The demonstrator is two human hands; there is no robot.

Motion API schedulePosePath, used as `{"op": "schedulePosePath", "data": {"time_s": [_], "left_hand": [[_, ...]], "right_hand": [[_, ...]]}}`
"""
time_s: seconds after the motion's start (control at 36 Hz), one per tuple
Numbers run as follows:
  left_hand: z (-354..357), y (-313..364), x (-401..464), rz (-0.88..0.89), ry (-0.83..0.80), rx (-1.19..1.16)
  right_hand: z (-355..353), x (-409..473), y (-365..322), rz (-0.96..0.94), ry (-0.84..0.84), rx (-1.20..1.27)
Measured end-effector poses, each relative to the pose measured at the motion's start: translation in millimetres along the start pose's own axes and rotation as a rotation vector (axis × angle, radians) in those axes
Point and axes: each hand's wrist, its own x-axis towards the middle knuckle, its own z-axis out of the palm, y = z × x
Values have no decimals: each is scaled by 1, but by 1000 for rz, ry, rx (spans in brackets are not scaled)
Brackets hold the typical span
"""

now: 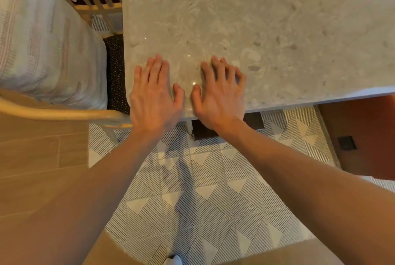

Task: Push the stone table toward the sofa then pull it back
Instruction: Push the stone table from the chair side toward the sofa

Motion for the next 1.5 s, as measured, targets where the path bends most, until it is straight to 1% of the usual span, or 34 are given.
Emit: {"op": "schedulePosePath", "data": {"time_s": [0.44, 0.53, 0.58, 0.64, 0.67, 0.69, 0.72, 0.75, 0.78, 0.81, 0.83, 0.92, 1.03, 1.11, 1.22, 1.31, 1.5], "left_hand": [[1, -13, 12, 12, -32, -15], [-3, -10, 10, -3, -73, -11], [-10, -6, 13, 1, -161, 17], [-20, 0, 23, -26, -304, 26], [-27, 7, 31, -77, -363, -16], [-33, 12, 40, -158, -409, -109], [-42, 25, 48, -248, -439, -246], [-50, 39, 54, -329, -452, -403], [-59, 57, 58, -395, -451, -564], [-67, 76, 61, -447, -445, -708], [-75, 97, 65, -488, -441, -818], [-96, 163, 76, -536, -452, -999], [-116, 255, 99, -523, -469, -1097], [-123, 320, 122, -526, -466, -1155], [-128, 390, 157, -536, -439, -1210], [-126, 436, 184, -530, -422, -1244], [-95, 525, 250, -525, -442, -1276]], "right_hand": [[11, 11, -7, -8, 69, -11], [10, 9, -7, -5, 70, -14], [4, 8, -5, -17, 14, -9], [-5, 11, 2, -55, -122, 39], [-13, 16, 7, -71, -211, 81], [-19, 23, 10, -71, -301, 137], [-33, 28, 16, -43, -378, 236], [-47, 33, 21, 8, -431, 386], [-63, 36, 27, 72, -451, 565], [-79, 37, 34, 120, -437, 718], [-96, 36, 43, 151, -405, 819], [-142, 28, 88, 215, -301, 971], [-198, 23, 164, 293, -235, 1109], [-237, 28, 229, 384, -152, 1223], [-280, 44, 309, 482, -42, 1287], [-309, 59, 363, 538, 8, 1322], [-339, 110, 460, 577, 9, 1316]]}}
